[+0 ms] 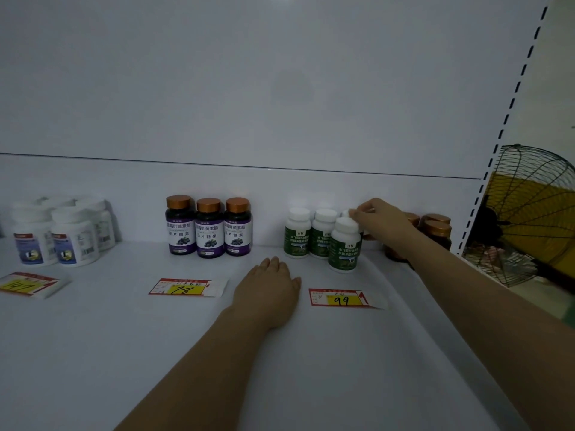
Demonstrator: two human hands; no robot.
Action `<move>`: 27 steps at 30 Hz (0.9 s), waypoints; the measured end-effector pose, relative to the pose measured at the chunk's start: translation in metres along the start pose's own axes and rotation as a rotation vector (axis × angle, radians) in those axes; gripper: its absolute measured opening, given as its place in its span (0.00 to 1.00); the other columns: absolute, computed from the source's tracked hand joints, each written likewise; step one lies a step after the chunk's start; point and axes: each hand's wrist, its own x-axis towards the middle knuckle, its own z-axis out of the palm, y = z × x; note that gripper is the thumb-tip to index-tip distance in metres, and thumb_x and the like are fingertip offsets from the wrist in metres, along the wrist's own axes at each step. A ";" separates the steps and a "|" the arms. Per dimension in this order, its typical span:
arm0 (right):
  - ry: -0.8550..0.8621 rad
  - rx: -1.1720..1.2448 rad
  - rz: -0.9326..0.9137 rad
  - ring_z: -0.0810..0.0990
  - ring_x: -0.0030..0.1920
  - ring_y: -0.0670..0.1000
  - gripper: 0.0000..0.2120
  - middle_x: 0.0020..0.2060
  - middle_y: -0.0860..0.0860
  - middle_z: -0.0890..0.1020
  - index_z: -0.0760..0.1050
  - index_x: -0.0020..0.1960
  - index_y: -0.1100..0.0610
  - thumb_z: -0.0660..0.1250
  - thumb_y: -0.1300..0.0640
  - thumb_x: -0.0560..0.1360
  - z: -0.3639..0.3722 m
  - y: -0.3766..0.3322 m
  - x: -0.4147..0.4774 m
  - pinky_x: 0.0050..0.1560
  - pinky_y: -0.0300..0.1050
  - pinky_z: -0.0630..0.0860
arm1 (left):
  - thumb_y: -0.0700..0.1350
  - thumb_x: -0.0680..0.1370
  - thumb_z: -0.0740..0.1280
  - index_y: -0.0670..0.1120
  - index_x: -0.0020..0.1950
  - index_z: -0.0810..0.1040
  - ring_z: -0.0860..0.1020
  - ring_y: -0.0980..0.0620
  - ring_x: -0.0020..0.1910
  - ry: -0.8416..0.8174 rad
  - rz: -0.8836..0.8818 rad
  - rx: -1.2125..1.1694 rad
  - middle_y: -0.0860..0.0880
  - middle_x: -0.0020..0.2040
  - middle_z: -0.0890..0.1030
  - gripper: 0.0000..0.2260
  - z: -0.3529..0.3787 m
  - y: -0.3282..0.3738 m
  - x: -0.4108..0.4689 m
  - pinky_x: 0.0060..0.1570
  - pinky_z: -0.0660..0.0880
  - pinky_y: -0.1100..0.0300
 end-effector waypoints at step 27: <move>-0.036 -0.360 -0.066 0.77 0.49 0.50 0.11 0.52 0.55 0.81 0.80 0.55 0.60 0.63 0.56 0.78 -0.164 0.030 -0.069 0.46 0.41 0.75 | 0.48 0.82 0.54 0.40 0.58 0.73 0.68 0.53 0.33 0.361 -0.073 -0.236 0.55 0.34 0.65 0.15 -0.036 0.068 -0.015 0.36 0.67 0.62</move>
